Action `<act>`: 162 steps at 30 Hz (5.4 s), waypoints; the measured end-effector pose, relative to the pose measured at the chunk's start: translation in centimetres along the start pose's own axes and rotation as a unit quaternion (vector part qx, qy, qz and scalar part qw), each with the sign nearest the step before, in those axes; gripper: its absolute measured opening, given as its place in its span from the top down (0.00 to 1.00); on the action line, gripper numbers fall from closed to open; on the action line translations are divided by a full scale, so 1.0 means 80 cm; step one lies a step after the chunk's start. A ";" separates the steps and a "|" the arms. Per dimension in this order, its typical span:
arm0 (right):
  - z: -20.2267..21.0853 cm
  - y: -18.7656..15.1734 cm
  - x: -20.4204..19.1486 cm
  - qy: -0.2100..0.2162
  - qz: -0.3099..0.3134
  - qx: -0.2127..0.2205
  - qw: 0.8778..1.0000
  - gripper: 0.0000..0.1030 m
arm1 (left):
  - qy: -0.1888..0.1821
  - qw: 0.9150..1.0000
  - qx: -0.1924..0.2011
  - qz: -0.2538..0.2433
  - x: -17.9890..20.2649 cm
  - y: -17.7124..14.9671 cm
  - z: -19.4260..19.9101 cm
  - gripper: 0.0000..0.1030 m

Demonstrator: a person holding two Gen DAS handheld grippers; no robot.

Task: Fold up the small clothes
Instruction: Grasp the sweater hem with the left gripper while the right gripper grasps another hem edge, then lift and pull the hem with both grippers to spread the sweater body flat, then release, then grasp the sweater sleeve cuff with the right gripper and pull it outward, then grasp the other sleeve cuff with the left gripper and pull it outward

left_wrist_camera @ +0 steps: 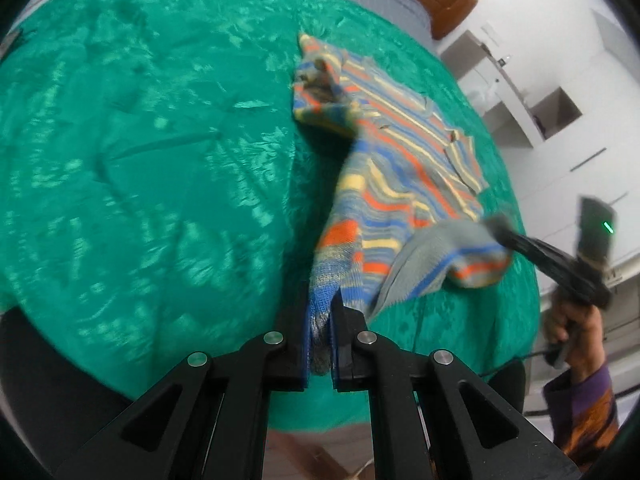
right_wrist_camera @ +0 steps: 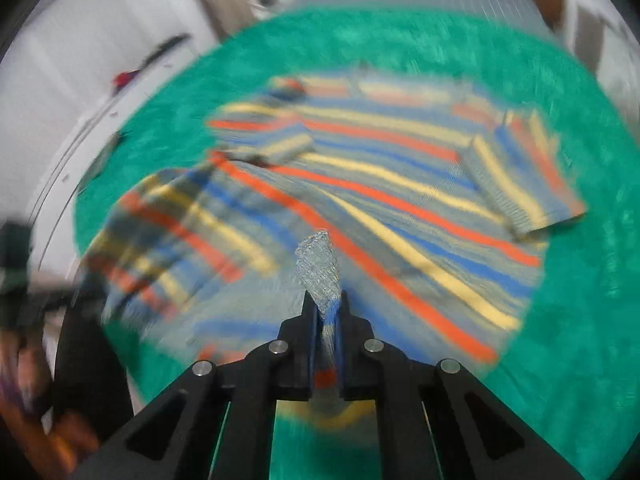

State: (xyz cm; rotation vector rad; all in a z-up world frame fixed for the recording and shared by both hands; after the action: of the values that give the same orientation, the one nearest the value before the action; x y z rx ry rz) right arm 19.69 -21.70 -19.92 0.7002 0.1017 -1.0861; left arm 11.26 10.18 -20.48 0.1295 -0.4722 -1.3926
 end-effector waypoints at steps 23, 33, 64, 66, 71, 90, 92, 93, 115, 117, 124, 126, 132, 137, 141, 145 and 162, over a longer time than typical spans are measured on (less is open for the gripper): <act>0.081 -0.249 0.045 0.125 -0.361 0.080 0.921 0.36 | 0.032 0.997 -0.052 -0.042 -0.006 -0.056 -0.053 0.95; 0.113 -0.252 0.064 0.116 -0.355 0.105 0.922 0.26 | 0.050 0.995 -0.060 -0.057 -0.006 -0.064 -0.072 0.89; 0.161 -0.222 0.090 -0.216 -0.174 -0.102 0.955 0.49 | 0.205 0.972 0.002 -0.115 -0.041 -0.060 -0.023 0.40; 0.188 -0.165 0.094 -0.273 -0.093 -0.087 0.954 0.43 | 0.205 0.975 0.030 -0.083 -0.053 -0.032 -0.004 0.38; 0.133 0.009 0.100 -0.176 0.065 -0.021 0.982 0.39 | 0.190 0.979 0.069 -0.030 -0.048 0.018 0.013 0.35; 0.234 0.036 0.393 -0.201 -0.238 0.174 0.934 0.94 | 0.194 0.981 0.023 -0.014 -0.035 0.007 -0.012 0.35; 0.256 -0.004 0.424 -0.222 -0.283 0.173 0.917 0.95 | 0.182 0.982 0.030 -0.026 -0.014 0.013 -0.011 0.35; 0.257 -0.019 0.432 -0.225 -0.297 0.172 0.912 0.95 | 0.178 0.983 0.031 -0.032 -0.005 0.015 -0.011 0.35; 0.260 -0.130 0.434 -0.306 -0.325 0.128 0.886 0.45 | 0.217 0.946 0.143 -0.194 0.073 0.141 0.006 0.29; 0.271 -0.135 0.413 -0.299 -0.316 0.142 0.889 0.45 | 0.200 0.935 0.157 -0.247 0.109 0.161 -0.010 0.28; 0.264 -0.165 0.313 -0.213 -0.312 0.185 0.907 0.44 | 0.199 0.874 0.092 -0.434 0.182 0.184 -0.175 0.38; 0.255 -0.176 0.280 -0.194 -0.305 0.193 0.912 0.44 | 0.193 0.895 0.047 -0.399 0.164 0.202 -0.212 0.40; 0.242 -0.199 0.220 -0.194 -0.277 0.214 0.916 0.44 | 0.139 0.957 0.057 -0.248 0.125 0.257 -0.172 0.97; 0.236 -0.208 0.188 -0.181 -0.282 0.239 0.912 0.44 | 0.157 0.984 0.087 0.004 -0.036 0.325 -0.109 0.97; 0.226 -0.204 0.173 -0.164 -0.280 0.248 0.913 0.44 | 0.244 0.962 0.063 0.108 -0.158 0.332 -0.118 0.98; 0.207 -0.201 0.170 -0.162 -0.283 0.239 0.915 0.44 | 0.268 0.955 0.045 0.123 -0.191 0.319 -0.139 0.98; 0.200 -0.205 0.155 -0.194 -0.269 0.235 0.913 0.44 | 0.240 0.950 0.061 0.191 -0.247 0.275 -0.127 0.82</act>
State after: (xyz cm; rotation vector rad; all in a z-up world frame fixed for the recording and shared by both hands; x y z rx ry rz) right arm 7.86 -44.93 -20.12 0.8960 -0.3410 -1.7978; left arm 33.38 31.45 -26.47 0.4443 -0.1598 -0.9079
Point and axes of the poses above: each gripper's, at about its wrist camera, not at the fingertips, and z roughly against the way its jaws point, x to its right, y to its top, the point moved 7 cm from there along -z, roughly the way its jaws point, and after that the axes turned 14 degrees about y, right-handed, at the moved point
